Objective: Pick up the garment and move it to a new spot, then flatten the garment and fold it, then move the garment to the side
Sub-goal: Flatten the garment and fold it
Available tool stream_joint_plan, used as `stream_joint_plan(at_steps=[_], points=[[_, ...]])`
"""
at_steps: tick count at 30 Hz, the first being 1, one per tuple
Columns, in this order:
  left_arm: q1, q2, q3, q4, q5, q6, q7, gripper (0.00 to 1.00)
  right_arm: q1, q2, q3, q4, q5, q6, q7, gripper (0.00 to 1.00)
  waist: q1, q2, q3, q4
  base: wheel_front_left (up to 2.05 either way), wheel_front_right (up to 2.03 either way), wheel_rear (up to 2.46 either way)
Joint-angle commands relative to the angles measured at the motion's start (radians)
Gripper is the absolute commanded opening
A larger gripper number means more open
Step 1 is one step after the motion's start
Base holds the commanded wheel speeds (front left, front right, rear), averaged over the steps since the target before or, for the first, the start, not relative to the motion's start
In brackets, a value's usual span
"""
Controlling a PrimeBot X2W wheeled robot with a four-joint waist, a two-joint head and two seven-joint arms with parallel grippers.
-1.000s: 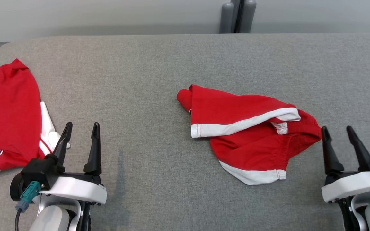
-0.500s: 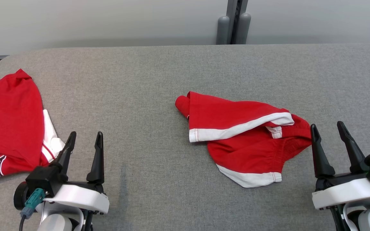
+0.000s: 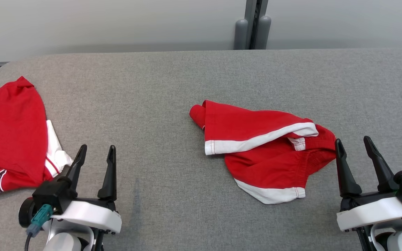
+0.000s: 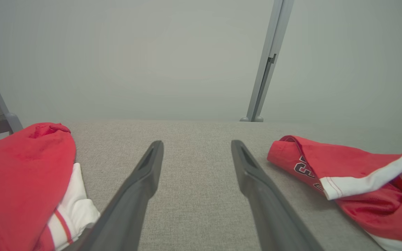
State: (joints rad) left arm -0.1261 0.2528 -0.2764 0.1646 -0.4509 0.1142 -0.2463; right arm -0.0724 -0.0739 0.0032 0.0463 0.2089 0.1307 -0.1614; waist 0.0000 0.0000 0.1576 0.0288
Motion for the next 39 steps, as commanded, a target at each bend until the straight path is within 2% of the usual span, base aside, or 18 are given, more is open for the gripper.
stream_joint_plan(at_steps=[1,4,7,8,13,16,23,28,29,30,31,39], points=[[-0.022,0.005,-0.009,-0.008,0.005,-0.009,0.006,1.0,0.007,-0.003,-0.007,-0.006,0.0,0.0,0.003,1.0,0.0,0.0,0.003,0.002,0.0,0.0,0.0],[-0.073,-0.005,-0.034,-0.019,0.011,-0.03,0.018,1.0,0.002,-0.002,-0.007,-0.012,0.0,0.0,0.007,1.0,0.0,0.0,0.014,0.002,0.0,0.0,0.0],[-0.136,-0.029,-0.084,-0.014,0.002,-0.073,0.064,1.0,-0.008,-0.002,-0.004,-0.017,-0.001,0.0,0.009,1.0,0.0,0.0,0.034,-0.006,0.0,0.0,0.0],[-0.136,-0.029,-0.084,-0.014,0.002,-0.073,0.064,1.0,-0.008,-0.002,-0.004,-0.017,-0.001,0.0,0.009,1.0,0.0,0.0,0.034,-0.006,0.0,0.0,0.0],[-0.241,-0.081,-0.161,0.039,-0.033,-0.151,0.173,1.0,-0.03,-0.003,0.019,-0.018,0.0,0.0,0.007,1.0,0.0,0.0,0.079,-0.04,0.0,0.0,0.0],[-0.286,-0.108,-0.193,0.103,-0.062,-0.179,0.233,1.0,-0.045,-0.003,0.027,-0.013,0.004,0.0,-0.001,1.0,0.0,0.0,0.103,-0.064,0.0,0.0,0.0],[-0.342,-0.137,-0.214,0.281,-0.126,-0.203,0.333,1.0,-0.062,0.004,0.047,0.011,0.014,0.0,-0.021,1.0,0.0,0.0,0.139,-0.118,0.0,0.0,0.0],[-0.361,-0.144,-0.225,0.321,-0.161,-0.221,0.351,1.0,-0.067,0.008,0.046,0.026,0.02,0.0,-0.036,1.0,0.0,0.0,0.15,-0.133,0.0,0.0,0.0],[-0.358,-0.144,-0.23,0.319,-0.172,-0.228,0.355,0.89,-0.067,0.009,0.046,0.029,0.021,0.0,-0.037,1.0,0.0,0.0,0.15,-0.135,0.0,0.0,0.0],[-0.358,-0.141,-0.231,0.311,-0.179,-0.23,0.35,0.09,-0.07,0.01,0.046,0.033,0.021,0.0,-0.039,1.0,0.0,0.0,0.151,-0.136,0.0,0.0,0.0],[-0.357,-0.136,-0.235,0.306,-0.188,-0.234,0.35,0.0,-0.072,0.011,0.045,0.035,0.022,0.0,-0.042,1.0,0.0,0.0,0.152,-0.136,0.0,0.0,0.0],[-0.316,-0.087,-0.223,0.205,-0.207,-0.236,0.287,0.0,-0.073,0.014,0.029,0.048,0.021,0.0,-0.052,1.0,0.0,0.0,0.143,-0.116,0.0,0.0,0.0]])
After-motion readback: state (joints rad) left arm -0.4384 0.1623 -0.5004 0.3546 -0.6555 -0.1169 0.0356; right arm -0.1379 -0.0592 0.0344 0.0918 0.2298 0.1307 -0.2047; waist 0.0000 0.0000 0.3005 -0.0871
